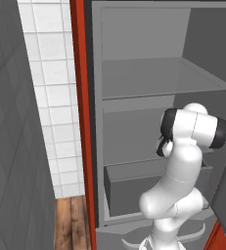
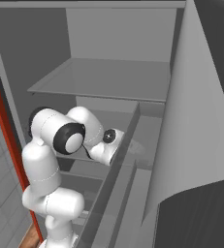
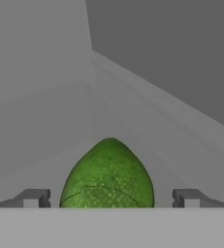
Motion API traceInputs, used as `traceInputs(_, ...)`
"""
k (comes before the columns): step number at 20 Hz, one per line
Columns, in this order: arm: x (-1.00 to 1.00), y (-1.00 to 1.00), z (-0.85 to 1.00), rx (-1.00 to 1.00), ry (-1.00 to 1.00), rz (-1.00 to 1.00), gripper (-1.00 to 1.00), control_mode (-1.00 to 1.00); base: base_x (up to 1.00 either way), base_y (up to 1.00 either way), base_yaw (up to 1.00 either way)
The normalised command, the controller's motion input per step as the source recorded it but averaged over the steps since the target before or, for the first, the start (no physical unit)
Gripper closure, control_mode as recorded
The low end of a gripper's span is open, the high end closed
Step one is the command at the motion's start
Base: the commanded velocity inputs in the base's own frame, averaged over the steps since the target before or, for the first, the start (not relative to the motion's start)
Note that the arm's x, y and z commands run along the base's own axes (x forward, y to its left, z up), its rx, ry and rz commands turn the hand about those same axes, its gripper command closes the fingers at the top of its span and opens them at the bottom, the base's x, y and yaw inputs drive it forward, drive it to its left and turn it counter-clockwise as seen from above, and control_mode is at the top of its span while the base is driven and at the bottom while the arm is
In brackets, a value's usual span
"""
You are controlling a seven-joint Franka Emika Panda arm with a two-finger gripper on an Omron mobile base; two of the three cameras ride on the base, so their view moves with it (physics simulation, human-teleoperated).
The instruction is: Gather the cucumber and avocado from the fridge and place them on a tray on the dining counter. Then gather the fishs from the fridge and place them on the other tray.
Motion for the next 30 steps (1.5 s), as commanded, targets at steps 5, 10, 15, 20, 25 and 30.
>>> traceInputs(5, 0.01, 0.00, -0.04, 0.00, 0.01, 0.00, -1.00, -1.00, 0.00, 0.00, 0.00)
traceInputs(10, 0.01, 0.00, -0.01, 0.00, 0.02, 0.00, 1.00, -1.00, 0.00, 0.00, 0.00)
traceInputs(15, -0.06, -0.01, 0.00, 0.00, 0.00, 0.00, 1.00, -1.00, 0.00, 0.00, 0.00)
traceInputs(20, -0.31, -0.02, 0.00, 0.00, 0.00, 0.00, 1.00, -1.00, 0.00, 0.00, 0.00)
traceInputs(25, -0.21, 0.00, 0.00, 0.00, 0.00, 0.00, 1.00, -1.00, 0.00, 0.00, 0.00)
traceInputs(30, -0.23, -0.02, 0.01, 0.00, 0.00, 0.01, 1.00, -1.00, 0.00, 0.00, 0.00)
